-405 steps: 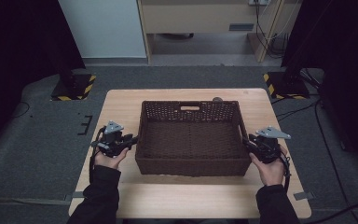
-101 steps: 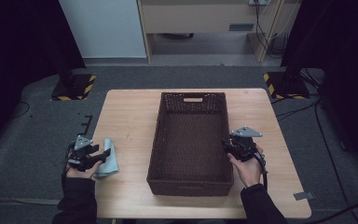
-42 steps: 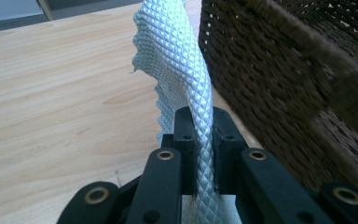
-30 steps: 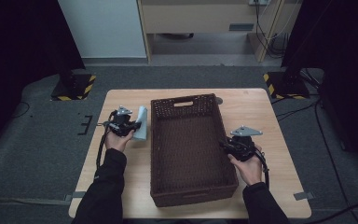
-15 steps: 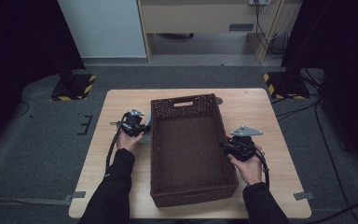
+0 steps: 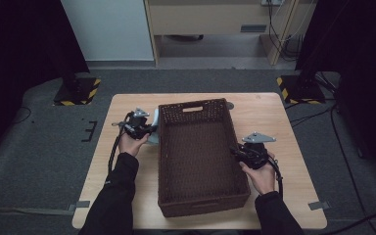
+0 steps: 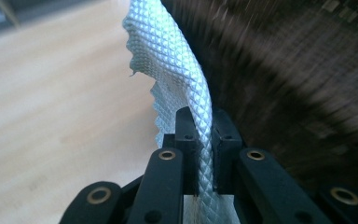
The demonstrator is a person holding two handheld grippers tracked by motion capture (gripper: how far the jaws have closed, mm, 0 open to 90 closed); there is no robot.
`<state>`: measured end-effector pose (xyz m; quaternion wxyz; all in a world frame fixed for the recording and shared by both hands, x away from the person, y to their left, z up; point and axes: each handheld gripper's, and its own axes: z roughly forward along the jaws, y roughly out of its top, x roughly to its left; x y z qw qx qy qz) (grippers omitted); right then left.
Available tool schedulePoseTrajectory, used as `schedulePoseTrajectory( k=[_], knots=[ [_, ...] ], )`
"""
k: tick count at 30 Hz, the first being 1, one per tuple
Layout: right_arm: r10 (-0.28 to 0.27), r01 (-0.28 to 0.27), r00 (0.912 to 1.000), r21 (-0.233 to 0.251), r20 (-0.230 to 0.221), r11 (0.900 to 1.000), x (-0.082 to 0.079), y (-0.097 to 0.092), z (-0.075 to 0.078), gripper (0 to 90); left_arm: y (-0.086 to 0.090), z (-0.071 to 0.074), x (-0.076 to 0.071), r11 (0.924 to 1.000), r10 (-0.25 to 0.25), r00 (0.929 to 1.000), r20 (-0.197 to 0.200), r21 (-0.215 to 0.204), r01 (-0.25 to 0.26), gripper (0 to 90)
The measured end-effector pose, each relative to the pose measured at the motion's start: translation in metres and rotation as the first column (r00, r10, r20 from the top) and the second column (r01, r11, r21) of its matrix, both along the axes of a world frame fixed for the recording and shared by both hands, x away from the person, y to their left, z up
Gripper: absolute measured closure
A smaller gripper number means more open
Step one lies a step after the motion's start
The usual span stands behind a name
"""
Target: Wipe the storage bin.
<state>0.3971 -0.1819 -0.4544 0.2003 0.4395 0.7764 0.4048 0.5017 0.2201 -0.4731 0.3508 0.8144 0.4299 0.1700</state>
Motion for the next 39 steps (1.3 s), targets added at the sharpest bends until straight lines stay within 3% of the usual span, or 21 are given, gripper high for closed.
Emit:
schedulePoseTrajectory(
  k=[3, 5, 7, 10, 14, 17, 19, 22, 25, 29, 31, 33, 36, 39],
  knots=[
    [-0.001, 0.001, 1.0000, -0.002, 0.002, 1.0000, 0.000, 0.000, 0.000, 69.6, -0.001, -0.023, 0.002, 0.9998, 0.017, 0.9977, -0.066, -0.012, -0.018, 82.8],
    [-0.001, 0.001, 1.0000, -0.002, 0.002, 1.0000, 0.000, 0.000, 0.000, 69.6, -0.001, -0.032, 0.002, 0.9996, 0.014, 0.9963, -0.084, -0.021, -0.016, 82.8],
    [-0.002, 0.002, 1.0000, 0.000, -0.001, 1.0000, 0.000, 0.000, 0.000, 69.6, -0.001, -0.032, 0.002, 0.9996, 0.013, 0.9964, -0.084, -0.023, -0.015, 82.8],
    [-0.003, 0.003, 1.0000, 0.002, -0.002, 1.0000, 0.000, 0.000, 0.000, 69.6, 0.002, -0.017, -0.001, 0.9992, 0.012, 0.9990, -0.043, -0.038, -0.014, 82.8],
    [-0.003, 0.003, 1.0000, 0.001, -0.001, 1.0000, 0.000, 0.000, 0.000, 69.5, 0.007, 0.016, -0.010, 0.9971, 0.010, 0.9994, 0.034, -0.076, -0.008, 82.9],
    [-0.004, 0.004, 1.0000, 0.000, -0.001, 1.0000, 0.000, 0.000, 0.000, 69.5, 0.008, 0.033, -0.015, 0.9972, -0.010, 0.9972, 0.074, -0.073, 0.016, 82.9],
    [-0.003, 0.003, 1.0000, 0.000, -0.001, 1.0000, 0.000, 0.000, 0.000, 69.5, 0.007, 0.036, -0.018, 0.9979, -0.019, 0.9967, 0.079, -0.060, 0.024, 82.9],
    [-0.004, 0.004, 1.0000, -0.001, 0.000, 1.0000, 0.000, 0.000, 0.000, 69.5, 0.009, 0.026, -0.018, 0.9987, -0.017, 0.9987, 0.048, -0.047, 0.019, 82.9],
    [-0.004, 0.004, 1.0000, -0.002, 0.001, 1.0000, 0.000, 0.000, 0.000, 69.6, 0.010, 0.005, -0.018, 0.9990, -0.006, 0.9999, -0.013, -0.044, 0.005, 82.9],
    [-0.004, 0.004, 1.0000, -0.002, 0.001, 1.0000, 0.000, 0.000, 0.000, 69.6, 0.010, -0.022, -0.022, 1.0000, -0.005, 0.9966, -0.083, -0.002, 0.005, 82.9],
    [-0.005, 0.005, 1.0000, -0.002, 0.001, 1.0000, 0.000, 0.000, 0.000, 69.6, 0.012, -0.027, -0.023, 1.0000, -0.002, 0.9958, -0.092, 0.000, 0.002, 82.9],
    [-0.005, 0.005, 1.0000, -0.001, 0.001, 1.0000, 0.000, 0.000, 0.000, 69.5, 0.015, -0.021, -0.024, 0.9999, 0.006, 0.9972, -0.075, -0.010, -0.007, 82.8],
    [-0.005, 0.005, 1.0000, 0.001, -0.001, 1.0000, 0.000, 0.000, 0.000, 69.6, 0.014, 0.000, -0.028, 0.9994, -0.031, 0.9993, -0.019, -0.013, 0.031, 82.9],
    [-0.007, 0.007, 1.0000, 0.000, -0.001, 1.0000, 0.000, 0.000, 0.000, 69.6, 0.011, 0.024, -0.034, 0.9975, -0.066, 0.9970, 0.040, -0.025, 0.067, 82.9]
  ],
)
